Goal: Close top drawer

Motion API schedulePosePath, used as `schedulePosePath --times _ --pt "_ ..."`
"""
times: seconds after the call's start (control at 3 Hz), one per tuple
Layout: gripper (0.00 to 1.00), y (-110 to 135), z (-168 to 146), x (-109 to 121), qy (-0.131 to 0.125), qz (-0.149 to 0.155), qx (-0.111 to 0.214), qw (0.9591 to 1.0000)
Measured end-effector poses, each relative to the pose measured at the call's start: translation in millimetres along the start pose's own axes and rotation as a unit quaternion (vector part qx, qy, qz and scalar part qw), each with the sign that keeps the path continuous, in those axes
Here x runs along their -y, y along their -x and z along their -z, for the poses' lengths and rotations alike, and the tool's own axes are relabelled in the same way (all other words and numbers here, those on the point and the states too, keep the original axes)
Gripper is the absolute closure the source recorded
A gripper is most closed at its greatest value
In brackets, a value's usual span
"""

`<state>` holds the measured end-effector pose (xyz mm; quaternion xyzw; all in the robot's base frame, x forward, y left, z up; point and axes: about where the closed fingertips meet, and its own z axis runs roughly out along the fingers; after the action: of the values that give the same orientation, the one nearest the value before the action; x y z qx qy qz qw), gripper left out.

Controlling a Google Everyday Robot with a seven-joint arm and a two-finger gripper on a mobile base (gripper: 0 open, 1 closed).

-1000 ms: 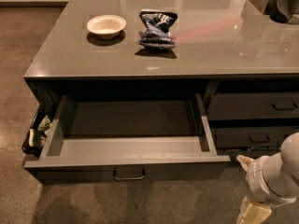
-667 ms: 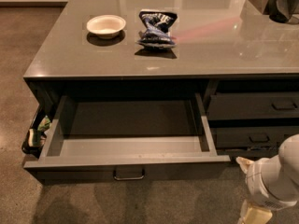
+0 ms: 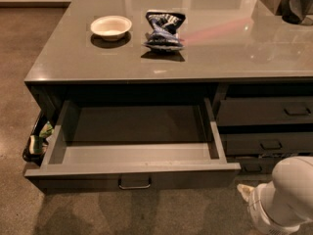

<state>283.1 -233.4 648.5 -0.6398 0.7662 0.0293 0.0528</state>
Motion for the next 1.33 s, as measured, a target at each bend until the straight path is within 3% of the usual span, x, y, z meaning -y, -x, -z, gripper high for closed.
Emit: schedulePosePath --times 0.33,0.67,1.0,1.33 --pt "0.0 2.9 -29.7 -13.0 0.046 0.027 -0.002 0.9986" --pt "0.0 16.4 -51.5 -11.8 0.063 0.05 0.01 0.9967" --pt "0.0 31.2 -67.9 6.5 0.078 0.052 0.028 0.9953" --pt "0.0 50.6 -78.3 35.2 0.077 0.043 0.046 0.9951"
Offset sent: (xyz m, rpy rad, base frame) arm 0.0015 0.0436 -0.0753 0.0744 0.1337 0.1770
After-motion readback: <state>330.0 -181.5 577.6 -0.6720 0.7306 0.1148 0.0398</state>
